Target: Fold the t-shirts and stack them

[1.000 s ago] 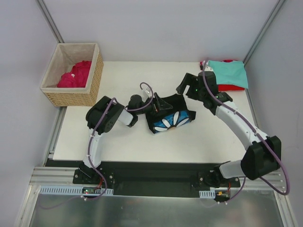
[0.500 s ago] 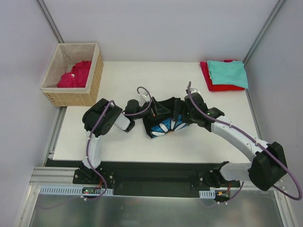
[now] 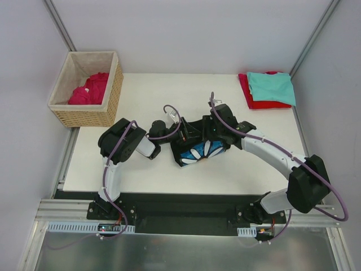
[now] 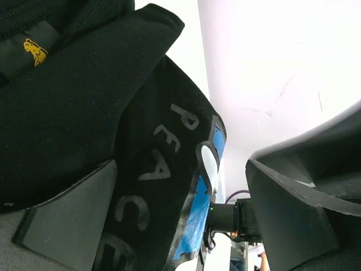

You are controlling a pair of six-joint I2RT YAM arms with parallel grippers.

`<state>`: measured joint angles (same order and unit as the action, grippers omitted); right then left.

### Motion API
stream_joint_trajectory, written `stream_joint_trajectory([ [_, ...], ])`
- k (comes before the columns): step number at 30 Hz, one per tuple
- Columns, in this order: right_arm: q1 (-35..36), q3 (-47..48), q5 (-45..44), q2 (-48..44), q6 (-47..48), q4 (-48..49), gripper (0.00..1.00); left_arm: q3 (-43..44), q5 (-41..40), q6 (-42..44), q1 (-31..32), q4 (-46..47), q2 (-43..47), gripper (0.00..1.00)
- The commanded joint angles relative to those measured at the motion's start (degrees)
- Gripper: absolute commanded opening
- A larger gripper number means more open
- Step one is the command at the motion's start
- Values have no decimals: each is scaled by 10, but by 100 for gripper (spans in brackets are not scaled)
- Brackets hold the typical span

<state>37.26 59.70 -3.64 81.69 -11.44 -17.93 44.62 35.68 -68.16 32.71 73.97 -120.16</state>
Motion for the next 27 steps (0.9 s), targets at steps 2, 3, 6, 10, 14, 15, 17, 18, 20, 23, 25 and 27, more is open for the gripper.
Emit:
stream_joint_trajectory([
  [2,9,21,2,-6,1,8,1,-23,19,14,11,-64,-11,99],
  [3,10,20,1,-5,2,2,1,-23,20,13,11,-64,-12,99],
  [6,19,6,-8,-11,0,6,1,-23,20,8,11,-56,-15,99],
  [10,24,-15,-10,-7,-4,25,1,-28,18,6,11,-51,-13,99],
  [14,30,-33,-3,-4,-16,43,1,-32,17,3,10,-48,-11,99],
  [15,31,-40,-5,-4,-17,45,1,-31,18,5,10,-48,-12,99],
  [17,34,-45,-10,0,-17,51,1,-31,18,4,10,-48,-12,99],
  [18,34,-47,-11,2,-18,52,1,-30,19,3,10,-48,-12,99],
  [20,34,-54,-12,7,-18,60,1,-30,19,3,10,-48,-11,99],
  [23,37,-76,-9,15,-21,85,1,-30,18,5,10,-49,-8,99],
  [25,37,-91,-2,20,-24,101,1,-31,18,5,10,-49,-7,99],
  [27,41,-104,-1,22,-25,112,1,-35,18,7,10,-49,-6,99],
])
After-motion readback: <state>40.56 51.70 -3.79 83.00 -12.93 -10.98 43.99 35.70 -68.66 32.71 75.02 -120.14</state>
